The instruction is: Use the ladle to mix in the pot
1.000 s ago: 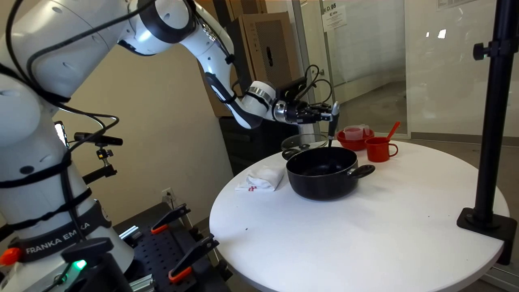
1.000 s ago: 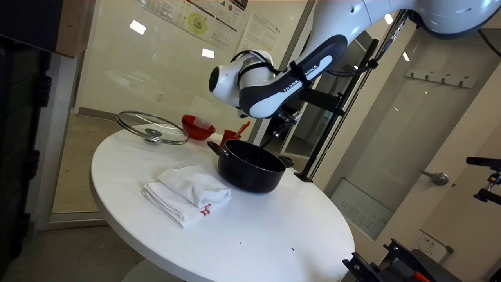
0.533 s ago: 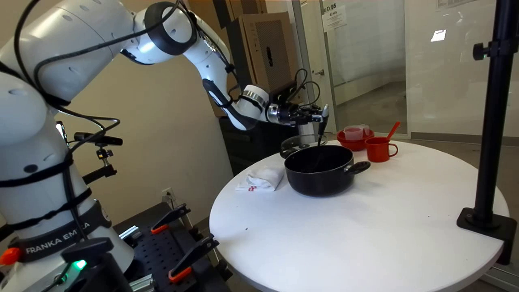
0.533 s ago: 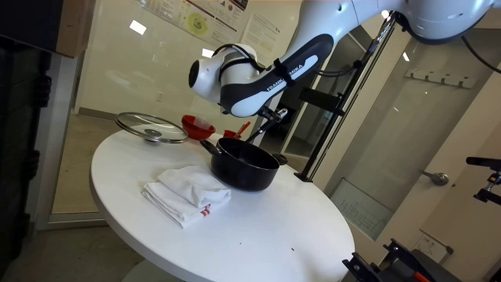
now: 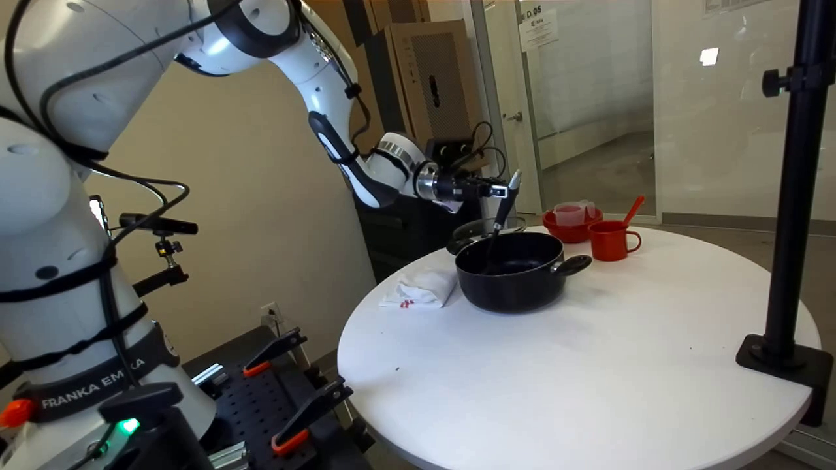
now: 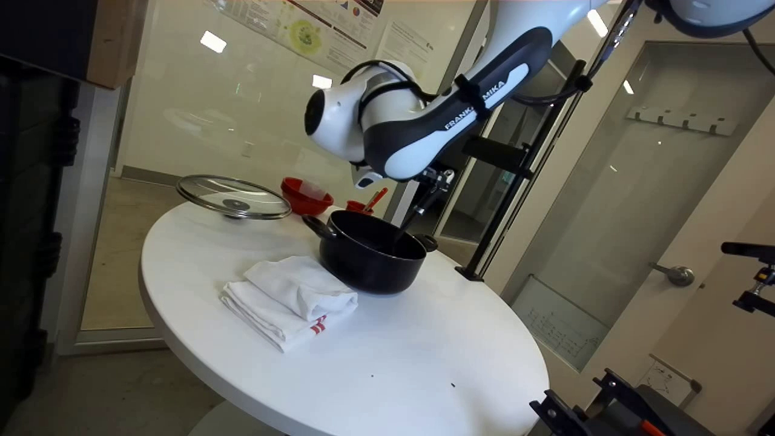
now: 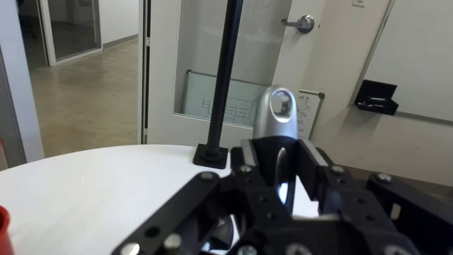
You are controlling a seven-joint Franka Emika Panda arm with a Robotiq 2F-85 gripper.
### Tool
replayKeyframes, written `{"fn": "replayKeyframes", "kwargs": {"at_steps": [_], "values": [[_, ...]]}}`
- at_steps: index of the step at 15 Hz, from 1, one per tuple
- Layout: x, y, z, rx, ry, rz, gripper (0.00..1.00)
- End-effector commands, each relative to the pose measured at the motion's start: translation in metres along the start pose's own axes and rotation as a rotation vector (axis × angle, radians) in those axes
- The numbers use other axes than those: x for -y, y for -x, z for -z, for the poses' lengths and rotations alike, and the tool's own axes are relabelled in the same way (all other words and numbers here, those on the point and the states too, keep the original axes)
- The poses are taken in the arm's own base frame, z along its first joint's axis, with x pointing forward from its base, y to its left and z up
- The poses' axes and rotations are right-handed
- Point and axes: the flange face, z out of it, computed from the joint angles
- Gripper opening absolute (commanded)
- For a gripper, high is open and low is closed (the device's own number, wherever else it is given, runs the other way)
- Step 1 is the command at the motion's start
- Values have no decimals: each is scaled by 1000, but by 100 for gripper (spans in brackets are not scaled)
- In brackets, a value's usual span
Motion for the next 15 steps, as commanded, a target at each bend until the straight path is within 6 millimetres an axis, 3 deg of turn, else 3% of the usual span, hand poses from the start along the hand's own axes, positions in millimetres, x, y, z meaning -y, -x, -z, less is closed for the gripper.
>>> {"fn": "replayKeyframes", "kwargs": {"at_steps": [1,5,8,11,15], "values": [[23,17,-40,18,-44,88,8],[12,32,-94,22,-166,15,8],[-2,40,-114,11,-208,-59,8],[-17,41,-100,-7,-187,-104,8],[-23,23,-41,-55,-80,-103,8]]}}
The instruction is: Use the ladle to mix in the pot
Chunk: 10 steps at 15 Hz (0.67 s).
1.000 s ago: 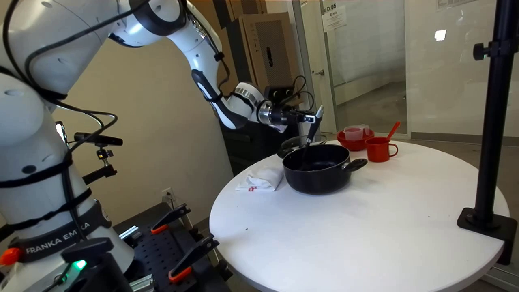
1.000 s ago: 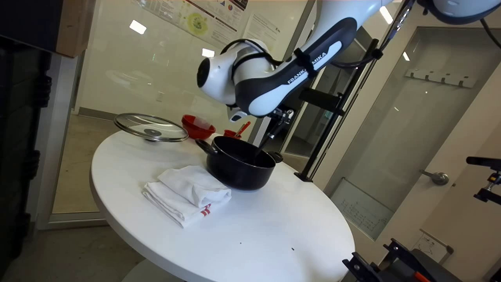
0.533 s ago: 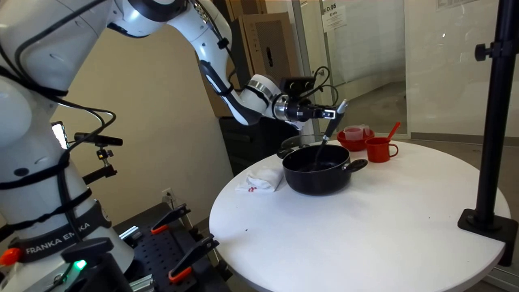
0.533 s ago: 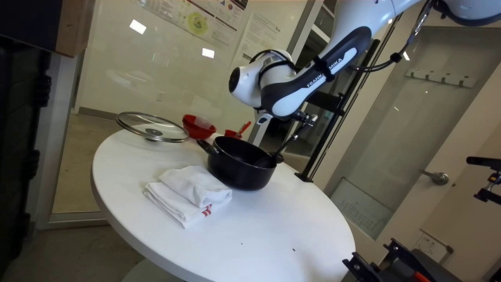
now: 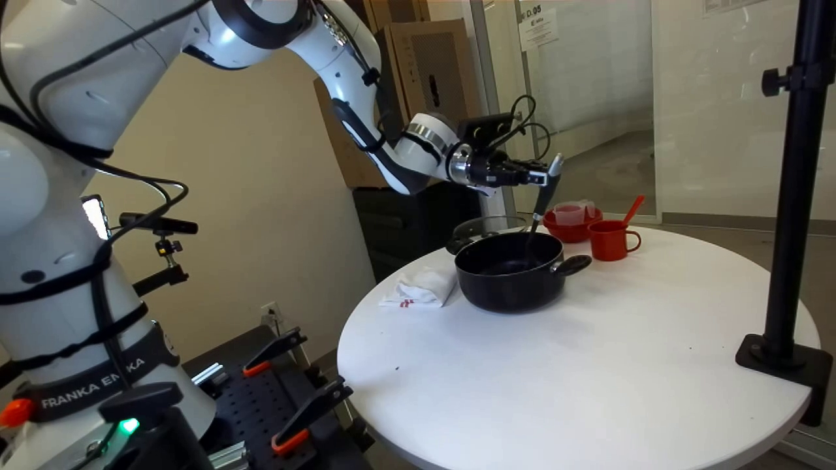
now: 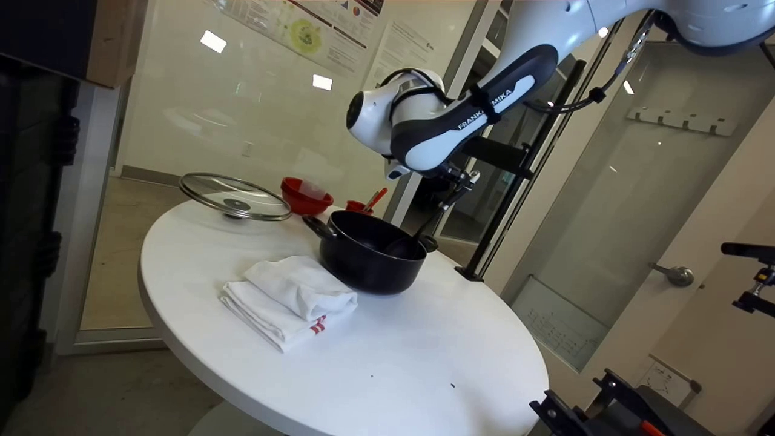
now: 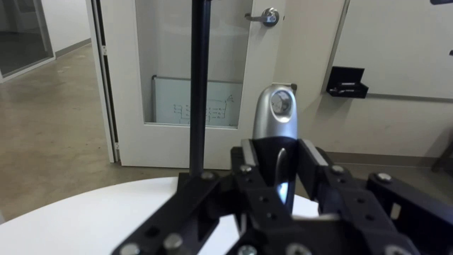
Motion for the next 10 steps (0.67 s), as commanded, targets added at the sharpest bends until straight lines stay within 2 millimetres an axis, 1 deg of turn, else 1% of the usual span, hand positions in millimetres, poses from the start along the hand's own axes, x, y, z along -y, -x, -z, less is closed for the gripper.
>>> {"fn": "replayKeyframes", "kwargs": {"at_steps": [1,3,5,8,10], "values": [[6,-21,58,-42,88,2,8],[18,-37,91,-65,159,27,8],[27,-45,117,-78,215,45,8],[35,-44,134,-80,257,56,8],[38,-43,135,-75,264,63,8]]}}
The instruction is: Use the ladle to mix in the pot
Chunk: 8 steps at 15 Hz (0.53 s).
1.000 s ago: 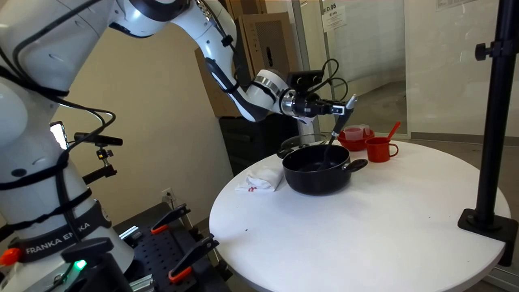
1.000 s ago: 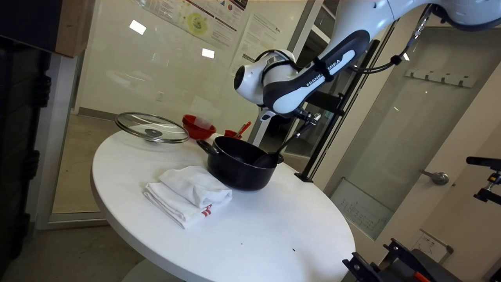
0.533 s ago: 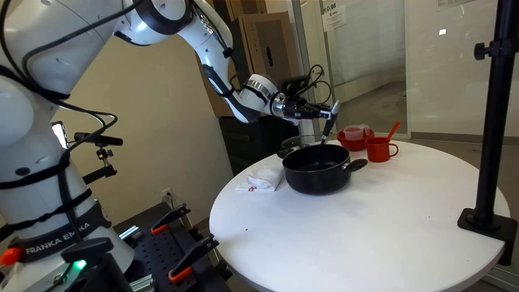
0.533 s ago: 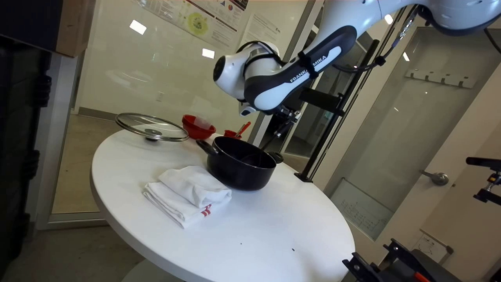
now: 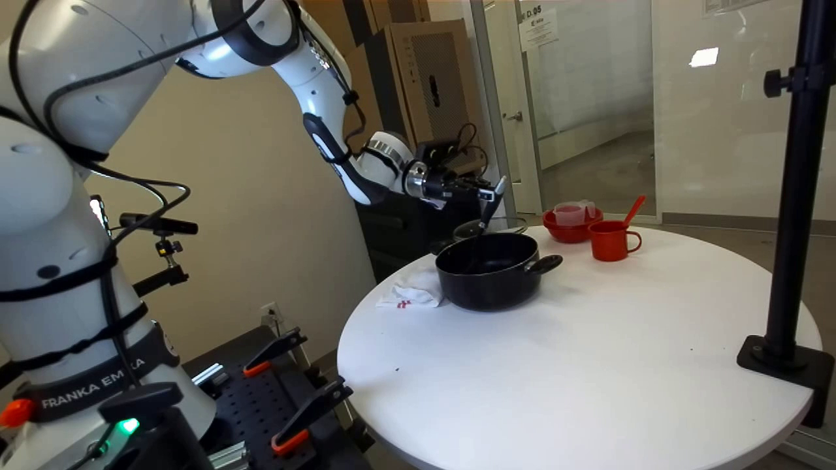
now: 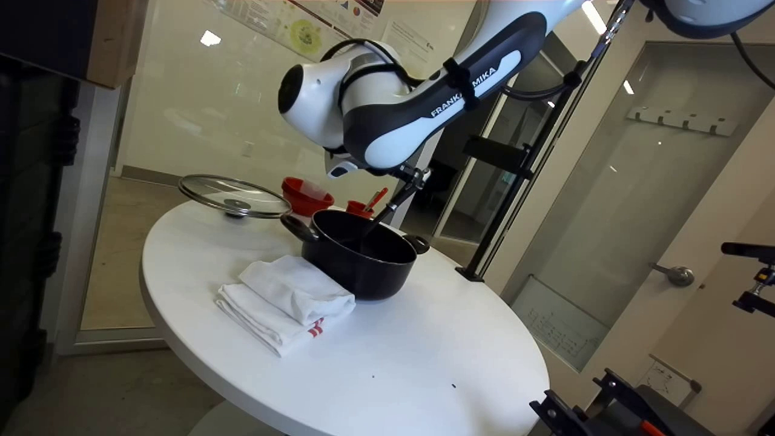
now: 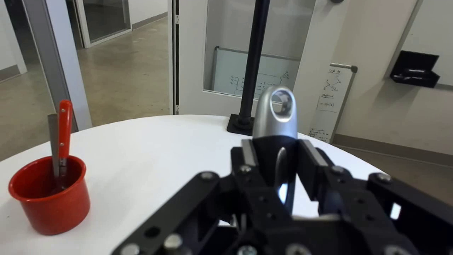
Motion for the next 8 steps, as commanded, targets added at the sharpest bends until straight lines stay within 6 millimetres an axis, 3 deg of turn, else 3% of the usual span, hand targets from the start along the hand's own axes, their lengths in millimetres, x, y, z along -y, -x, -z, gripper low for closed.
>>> {"fn": "replayKeyframes", "kwargs": {"at_steps": [1,4,8], "values": [[9,0,2,-10,32,13,8],[13,3,-17,17,-8,22,8],[19,13,-67,66,-102,11,8]]}}
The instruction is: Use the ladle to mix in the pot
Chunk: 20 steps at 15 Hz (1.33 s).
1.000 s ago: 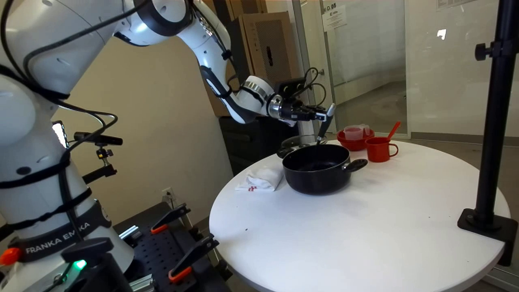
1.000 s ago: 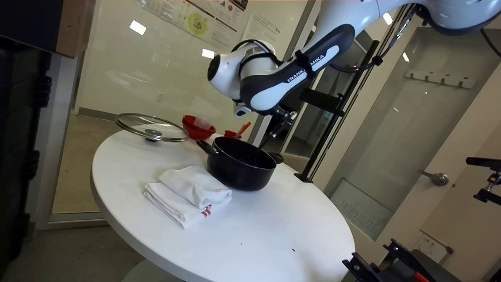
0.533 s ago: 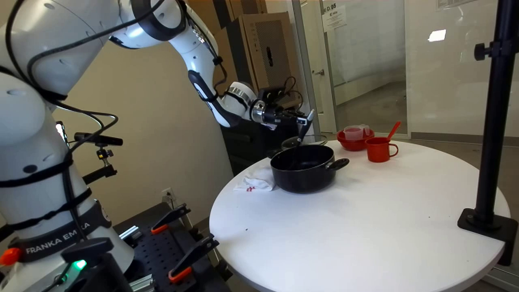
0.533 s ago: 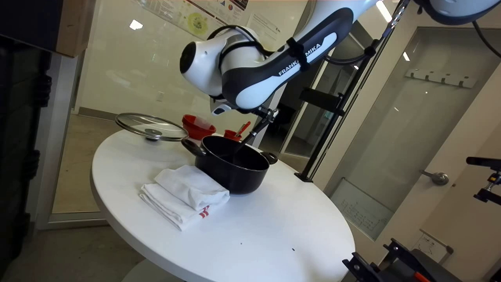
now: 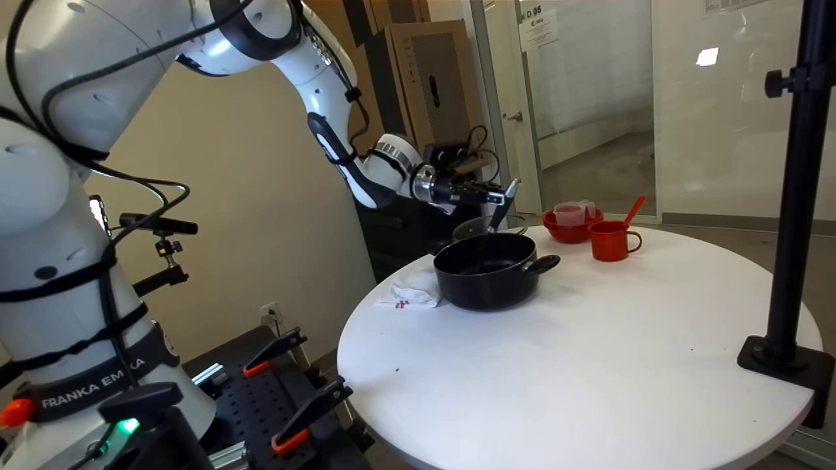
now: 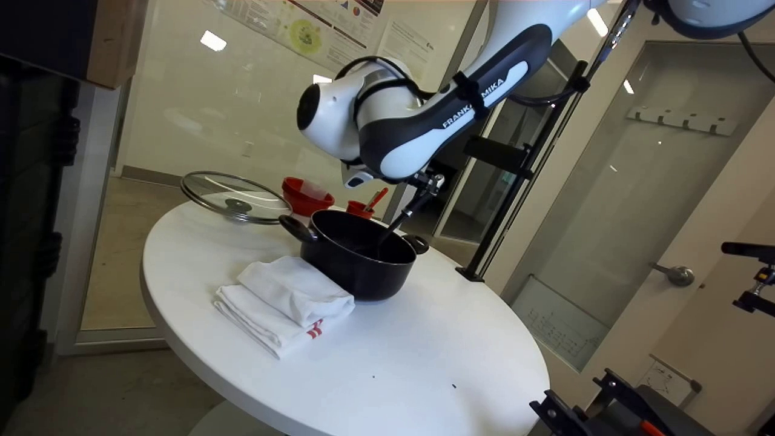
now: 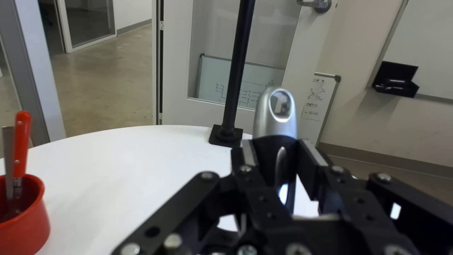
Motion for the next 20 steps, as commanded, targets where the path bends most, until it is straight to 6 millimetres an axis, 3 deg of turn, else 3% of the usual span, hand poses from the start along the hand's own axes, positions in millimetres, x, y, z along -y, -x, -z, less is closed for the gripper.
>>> {"fn": "replayKeyframes", "kwargs": {"at_steps": [1,6,12,16,20], "values": [[6,17,-46,49,-75,-20,8],[11,35,-99,86,-170,-60,8],[15,53,-129,122,-233,-111,8],[17,57,-135,125,-253,-130,8],[15,53,-119,117,-223,-133,8]]}}
